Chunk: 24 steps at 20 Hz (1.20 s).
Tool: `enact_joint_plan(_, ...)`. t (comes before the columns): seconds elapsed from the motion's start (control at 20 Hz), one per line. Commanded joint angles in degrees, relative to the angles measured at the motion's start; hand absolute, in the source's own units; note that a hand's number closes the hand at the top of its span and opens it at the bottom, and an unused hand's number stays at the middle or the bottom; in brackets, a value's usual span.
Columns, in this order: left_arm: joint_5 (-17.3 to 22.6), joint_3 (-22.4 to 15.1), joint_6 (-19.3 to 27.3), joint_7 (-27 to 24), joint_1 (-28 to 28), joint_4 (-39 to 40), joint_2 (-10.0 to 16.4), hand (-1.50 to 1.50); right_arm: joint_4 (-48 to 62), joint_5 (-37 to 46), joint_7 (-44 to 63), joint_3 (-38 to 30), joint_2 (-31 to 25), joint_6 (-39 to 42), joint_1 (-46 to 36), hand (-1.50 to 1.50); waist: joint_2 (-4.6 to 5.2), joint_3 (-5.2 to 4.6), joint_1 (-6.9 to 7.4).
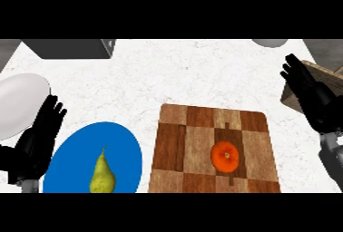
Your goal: Pick the squash from the cutting board and place it in the basket
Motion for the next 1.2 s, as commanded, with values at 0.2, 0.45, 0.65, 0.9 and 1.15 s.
enact_joint_plan(0.2,-5.22,-3.75,-8.24,-5.37,-7.54,-1.04,5.12,0.0,1.13,-4.93,-11.79,3.85,2.37,19.8,-3.19,1.5,0.32,0.81,1.21)
enact_joint_plan(0.45,-5.72,-6.78,-11.15,-4.03,-9.53,0.18,5.25,0.0,-9.34,3.5,-25.22,18.96,10.9,25.45,0.7,-1.5,-0.15,0.77,0.29)
enact_joint_plan(0.65,-6.44,-6.01,-11.91,-8.47,-6.48,2.74,4.63,0.0,-16.42,23.29,-26.46,26.65,12.19,8.68,11.13,-1.5,-0.71,0.56,-0.73)
enact_joint_plan(0.9,-7.76,-7.15,-10.35,-6.48,-7.82,2.46,2.99,0.0,-23.12,34.55,-11.96,22.9,5.56,1.01,8.32,-1.5,-1.08,0.44,-1.19)
enact_joint_plan(1.15,-6.76,-5.29,-12.32,-6.81,-10.05,4.19,4.3,0.0,-31.92,42.8,4.3,17.46,-2.11,3.22,2.19,-1.5,-1.01,0.25,-1.41)
